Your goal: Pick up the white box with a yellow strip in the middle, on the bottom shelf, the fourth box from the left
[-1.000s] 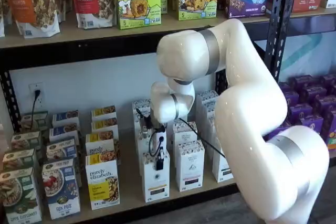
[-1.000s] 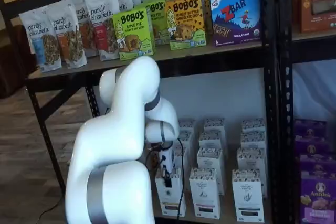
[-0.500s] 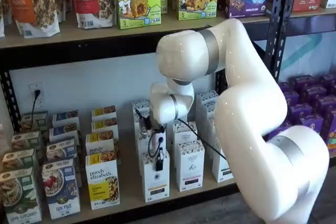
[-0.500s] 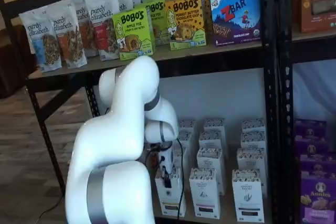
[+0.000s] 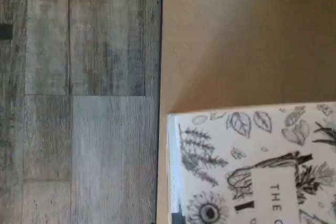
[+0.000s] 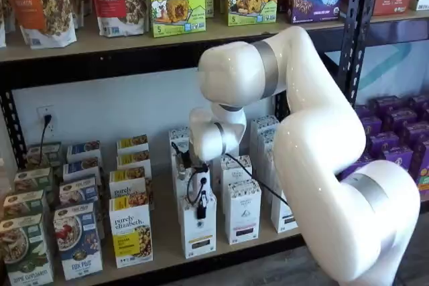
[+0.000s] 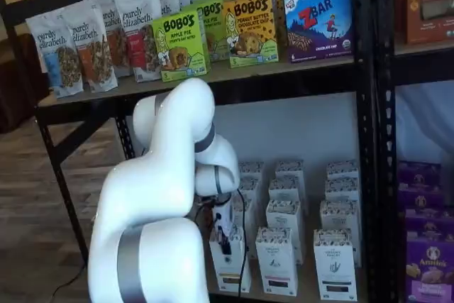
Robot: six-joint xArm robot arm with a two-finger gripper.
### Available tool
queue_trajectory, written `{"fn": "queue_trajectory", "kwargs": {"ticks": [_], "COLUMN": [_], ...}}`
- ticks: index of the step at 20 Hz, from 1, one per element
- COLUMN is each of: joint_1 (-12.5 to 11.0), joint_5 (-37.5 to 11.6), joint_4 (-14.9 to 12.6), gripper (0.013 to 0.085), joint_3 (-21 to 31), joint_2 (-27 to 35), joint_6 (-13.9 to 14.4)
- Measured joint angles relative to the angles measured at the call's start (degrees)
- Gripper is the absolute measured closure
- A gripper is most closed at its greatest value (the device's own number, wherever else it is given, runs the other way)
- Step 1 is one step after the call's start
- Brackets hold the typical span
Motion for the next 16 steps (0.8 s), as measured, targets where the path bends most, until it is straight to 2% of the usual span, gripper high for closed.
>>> {"fn": "queue_trajectory", "kwargs": {"ticks": [5,8,16], "joint_1": [0.25,0.37,0.49], "joint_5": [-0.55,-1.34,-2.34], "joint_4": [-0.03,0.17,-0.99], "gripper": [0.0490,0.0570,0.0570], "joint_3": [0.31,0.75,3.07], "joint_2": [0.01,-0.17,-1.70], "joint_6": [0.27,0.20,1.33]}}
